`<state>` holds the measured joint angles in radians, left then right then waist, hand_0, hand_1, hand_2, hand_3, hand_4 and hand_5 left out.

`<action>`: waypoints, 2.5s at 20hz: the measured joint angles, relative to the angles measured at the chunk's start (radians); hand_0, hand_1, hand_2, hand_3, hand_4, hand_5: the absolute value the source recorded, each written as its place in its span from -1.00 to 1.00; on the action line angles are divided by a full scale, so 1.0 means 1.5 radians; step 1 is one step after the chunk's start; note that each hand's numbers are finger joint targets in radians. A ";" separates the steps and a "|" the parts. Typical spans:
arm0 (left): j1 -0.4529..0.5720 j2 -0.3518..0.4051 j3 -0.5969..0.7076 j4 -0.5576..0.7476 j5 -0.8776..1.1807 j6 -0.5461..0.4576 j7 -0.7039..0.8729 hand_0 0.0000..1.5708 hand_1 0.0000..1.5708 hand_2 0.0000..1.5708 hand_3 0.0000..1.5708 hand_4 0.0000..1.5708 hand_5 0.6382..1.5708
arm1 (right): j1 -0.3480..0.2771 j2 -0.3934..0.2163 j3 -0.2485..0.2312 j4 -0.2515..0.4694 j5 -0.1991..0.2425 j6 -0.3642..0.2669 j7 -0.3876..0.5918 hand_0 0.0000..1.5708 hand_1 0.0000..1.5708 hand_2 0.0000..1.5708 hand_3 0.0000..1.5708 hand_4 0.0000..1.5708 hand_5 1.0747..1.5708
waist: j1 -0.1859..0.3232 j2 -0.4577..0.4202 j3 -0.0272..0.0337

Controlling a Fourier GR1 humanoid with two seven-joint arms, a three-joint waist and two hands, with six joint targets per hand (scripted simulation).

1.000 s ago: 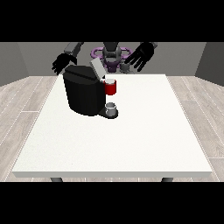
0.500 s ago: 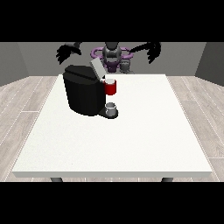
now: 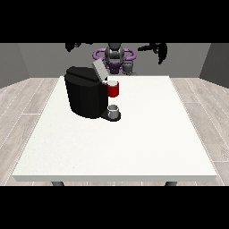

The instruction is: Insert the coffee pod into the coffee machine and close the lid

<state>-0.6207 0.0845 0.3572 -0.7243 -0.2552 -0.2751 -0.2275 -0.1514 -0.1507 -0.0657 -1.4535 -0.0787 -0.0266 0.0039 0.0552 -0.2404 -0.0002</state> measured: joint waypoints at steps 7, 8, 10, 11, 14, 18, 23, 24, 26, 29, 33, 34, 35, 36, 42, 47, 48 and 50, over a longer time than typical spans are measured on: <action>0.058 -0.035 -0.015 -0.068 0.045 -0.005 0.008 -1.00 -1.00 -1.00 -1.00 -1.00 1.00 | -0.047 -0.012 0.022 -0.002 0.022 0.017 0.023 -1.00 -1.00 -1.00 -1.00 -0.73 1.00 | 0.038 0.016 0.0001; 0.067 -0.040 -0.025 -0.080 0.052 -0.005 0.014 -1.00 -1.00 -1.00 -1.00 -0.89 1.00 | -0.052 -0.008 0.028 0.003 0.031 0.013 0.028 -1.00 -1.00 -1.00 -1.00 -0.79 1.00 | 0.045 0.014 0.0001; 0.085 -0.040 -0.031 -0.110 0.066 -0.017 0.021 -1.00 -1.00 -1.00 -1.00 -0.72 1.00 | -0.070 -0.016 0.020 0.009 0.023 0.027 0.029 -1.00 -1.00 -1.00 -1.00 -1.00 1.00 | 0.053 0.024 0.0001; 0.092 -0.043 -0.038 -0.128 0.074 -0.015 0.028 -1.00 -1.00 -1.00 -1.00 -0.86 1.00 | -0.076 -0.014 0.024 0.014 0.028 0.028 0.028 -1.00 -1.00 -1.00 -1.00 -0.84 1.00 | 0.054 0.029 0.0001; 0.124 -0.049 -0.058 -0.182 0.088 -0.014 0.048 -1.00 -1.00 -1.00 -1.00 -1.00 1.00 | -0.086 -0.014 0.018 0.034 0.026 0.039 0.016 -1.00 -1.00 -1.00 -1.00 -1.00 1.00 | 0.061 0.043 0.0002; 0.158 -0.050 -0.071 -0.248 0.114 -0.012 0.068 -1.00 -1.00 -1.00 -1.00 -1.00 1.00 | -0.115 -0.008 0.007 0.061 0.020 0.042 0.008 -1.00 -1.00 -1.00 -1.00 -1.00 1.00 | 0.066 0.070 0.0002; 0.190 -0.048 -0.090 -0.323 0.144 -0.002 0.102 -1.00 -1.00 -1.00 -1.00 -1.00 1.00 | -0.152 -0.018 -0.018 0.106 0.004 0.059 0.009 -1.00 -1.00 -1.00 -1.00 -1.00 1.00 | 0.067 0.100 0.0003; 0.190 -0.049 -0.096 -0.340 0.147 0.002 0.113 -1.00 -1.00 -1.00 -1.00 -1.00 1.00 | -0.166 -0.021 -0.024 0.118 0.003 0.058 0.006 -1.00 -1.00 -1.00 -1.00 -1.00 1.00 | 0.069 0.108 0.0004; 0.202 -0.045 -0.100 -0.359 0.148 0.004 0.108 -1.00 -1.00 -1.00 -1.00 -1.00 1.00 | -0.180 -0.019 -0.026 0.138 0.008 0.057 -0.010 -1.00 -1.00 -1.00 -1.00 -1.00 1.00 | 0.067 0.128 0.0003; 0.227 -0.041 -0.111 -0.388 0.151 0.010 0.111 -1.00 -1.00 -1.00 -1.00 -1.00 1.00 | -0.198 -0.019 -0.027 0.163 0.011 0.064 -0.021 -1.00 -1.00 -1.00 -1.00 -1.00 1.00 | 0.061 0.143 0.0001; 0.236 -0.023 -0.107 -0.412 0.164 0.016 0.116 -1.00 -1.00 -1.00 -1.00 -1.00 1.00 | -0.226 -0.015 -0.021 0.185 0.019 0.068 -0.018 -1.00 -1.00 -1.00 -1.00 -1.00 1.00 | 0.050 0.158 0.0001; 0.236 -0.019 -0.107 -0.417 0.168 0.016 0.115 -1.00 -1.00 -1.00 -1.00 -1.00 1.00 | -0.236 -0.016 -0.021 0.192 0.023 0.067 -0.024 -1.00 -1.00 -1.00 -1.00 -1.00 1.00 | 0.049 0.164 0.0001; 0.235 -0.017 -0.109 -0.424 0.170 0.018 0.119 -1.00 -1.00 -1.00 -1.00 -1.00 1.00 | -0.244 -0.015 -0.019 0.200 0.029 0.065 -0.026 -1.00 -1.00 -1.00 -1.00 -1.00 1.00 | 0.049 0.167 0.0000; 0.239 -0.013 -0.105 -0.423 0.172 0.021 0.113 -1.00 -1.00 -1.00 -1.00 -1.00 1.00 | -0.247 -0.012 -0.013 0.198 0.032 0.068 -0.022 -1.00 -1.00 -1.00 -1.00 -1.00 1.00 | 0.043 0.167 0.0000; 0.236 -0.007 -0.108 -0.443 0.190 0.032 0.123 -1.00 -1.00 -1.00 -1.00 -1.00 1.00 | -0.280 -0.012 -0.015 0.227 0.049 0.063 -0.051 -1.00 -1.00 -1.00 -1.00 -1.00 1.00 | 0.044 0.184 -0.0025; 0.249 -0.003 -0.121 -0.449 0.180 0.038 0.107 -1.00 -1.00 -1.00 -1.00 -1.00 1.00 | -0.310 -0.010 -0.016 0.246 0.057 0.060 -0.049 -1.00 -1.00 -1.00 -1.00 -1.00 1.00 | 0.049 0.197 -0.0033; 0.243 0.002 -0.118 -0.447 0.183 0.036 0.110 -1.00 -1.00 -1.00 -1.00 -1.00 1.00 | -0.319 -0.007 -0.015 0.247 0.058 0.058 -0.053 -1.00 -1.00 -1.00 -1.00 -1.00 1.00 | 0.051 0.201 -0.0032; 0.239 0.009 -0.115 -0.445 0.187 0.036 0.108 -1.00 -1.00 -1.00 -1.00 -1.00 1.00 | -0.319 -0.004 -0.011 0.249 0.062 0.060 -0.070 -1.00 -1.00 -1.00 -1.00 -1.00 1.00 | 0.047 0.204 -0.0031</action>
<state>-0.2630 0.0974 0.1853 -1.3915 0.0255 -0.2218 -0.0652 -0.6296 -0.1561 -0.0817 -1.0794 0.0149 0.0634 -0.1006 0.1253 0.0656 -0.0049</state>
